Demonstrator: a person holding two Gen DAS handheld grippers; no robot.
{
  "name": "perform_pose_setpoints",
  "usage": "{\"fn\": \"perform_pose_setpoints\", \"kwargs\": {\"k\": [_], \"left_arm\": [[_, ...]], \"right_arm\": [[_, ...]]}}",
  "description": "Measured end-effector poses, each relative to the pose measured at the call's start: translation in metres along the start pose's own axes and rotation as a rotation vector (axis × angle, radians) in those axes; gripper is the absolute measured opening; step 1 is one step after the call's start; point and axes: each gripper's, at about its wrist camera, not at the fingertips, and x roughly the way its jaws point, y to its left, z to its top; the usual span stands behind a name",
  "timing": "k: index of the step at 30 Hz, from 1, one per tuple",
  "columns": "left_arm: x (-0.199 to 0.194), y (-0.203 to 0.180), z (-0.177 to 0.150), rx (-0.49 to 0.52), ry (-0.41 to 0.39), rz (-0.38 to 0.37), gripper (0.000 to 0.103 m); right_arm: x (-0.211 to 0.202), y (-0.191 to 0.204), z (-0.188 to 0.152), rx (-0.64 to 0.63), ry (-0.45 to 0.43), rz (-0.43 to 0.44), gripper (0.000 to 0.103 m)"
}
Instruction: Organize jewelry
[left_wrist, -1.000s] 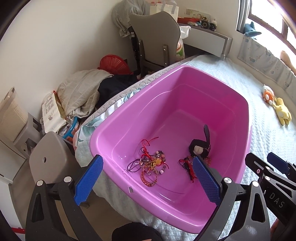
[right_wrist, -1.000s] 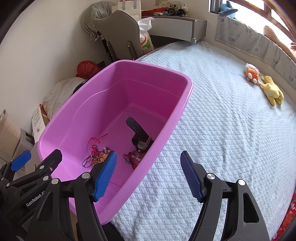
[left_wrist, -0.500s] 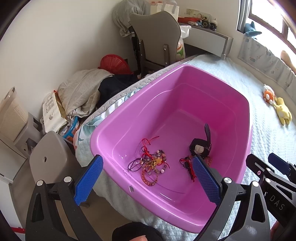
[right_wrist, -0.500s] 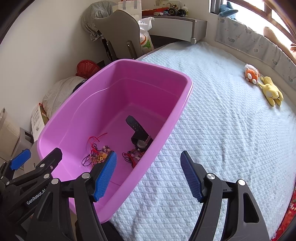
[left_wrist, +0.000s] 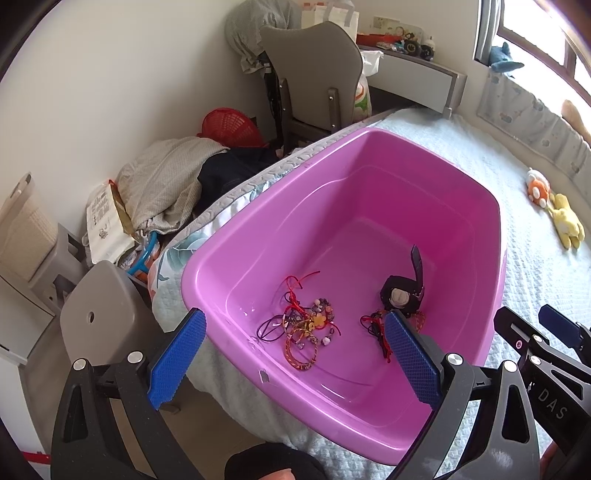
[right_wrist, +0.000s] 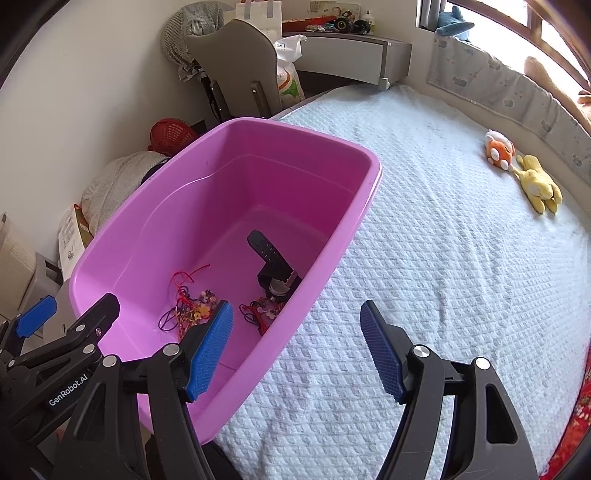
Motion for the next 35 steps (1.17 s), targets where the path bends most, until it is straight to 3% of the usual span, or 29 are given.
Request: {"fn": "perform_pose_setpoints", "kwargs": {"k": [23,35], "left_arm": [[0.0038,0.0009,-0.0005,0.000,0.007,-0.031,0.096],[0.0036,0.0004,0.0015,-0.001,0.010,-0.002,0.095]], "right_arm": [[-0.0010,0.0011,0.0015,0.004,-0.003,-0.010,0.068],[-0.0034,-0.0015,0.0011,0.005,-0.009,-0.011,0.068]]}}
